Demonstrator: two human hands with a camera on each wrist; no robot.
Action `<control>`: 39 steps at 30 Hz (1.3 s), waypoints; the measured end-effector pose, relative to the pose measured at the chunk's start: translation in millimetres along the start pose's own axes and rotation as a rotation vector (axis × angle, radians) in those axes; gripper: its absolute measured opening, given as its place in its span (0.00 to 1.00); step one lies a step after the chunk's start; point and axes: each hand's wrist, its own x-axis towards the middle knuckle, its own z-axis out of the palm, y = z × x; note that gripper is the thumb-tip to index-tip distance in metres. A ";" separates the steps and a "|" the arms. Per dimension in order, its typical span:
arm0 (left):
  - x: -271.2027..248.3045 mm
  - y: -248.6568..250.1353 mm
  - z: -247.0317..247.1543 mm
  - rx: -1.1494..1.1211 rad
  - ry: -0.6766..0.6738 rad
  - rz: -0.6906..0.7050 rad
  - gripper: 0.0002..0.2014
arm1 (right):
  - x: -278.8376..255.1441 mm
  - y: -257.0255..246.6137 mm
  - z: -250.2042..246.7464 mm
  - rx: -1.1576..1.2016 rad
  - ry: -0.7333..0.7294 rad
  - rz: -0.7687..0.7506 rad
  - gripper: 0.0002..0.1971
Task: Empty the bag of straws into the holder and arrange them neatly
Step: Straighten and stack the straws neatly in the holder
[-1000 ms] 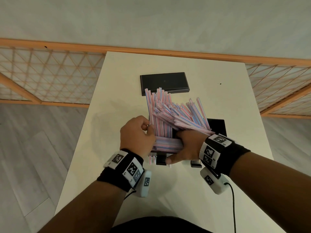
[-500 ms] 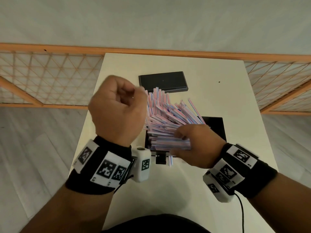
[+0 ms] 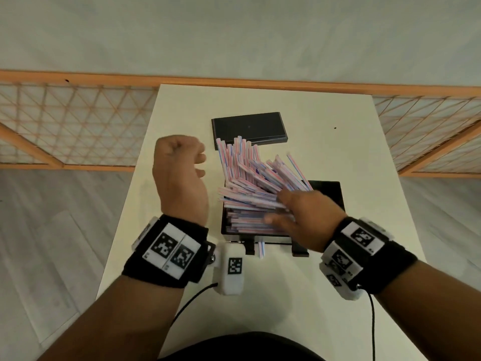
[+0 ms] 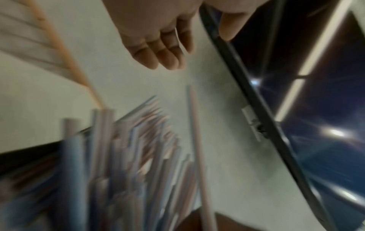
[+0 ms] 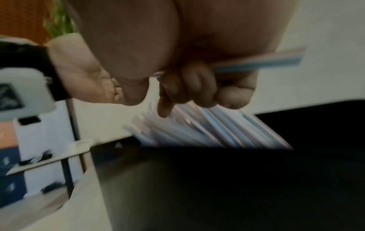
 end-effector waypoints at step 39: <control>-27.5 -87.8 8.2 0.103 -0.203 -0.031 0.39 | 39.9 -14.8 31.3 0.090 -0.262 0.070 0.52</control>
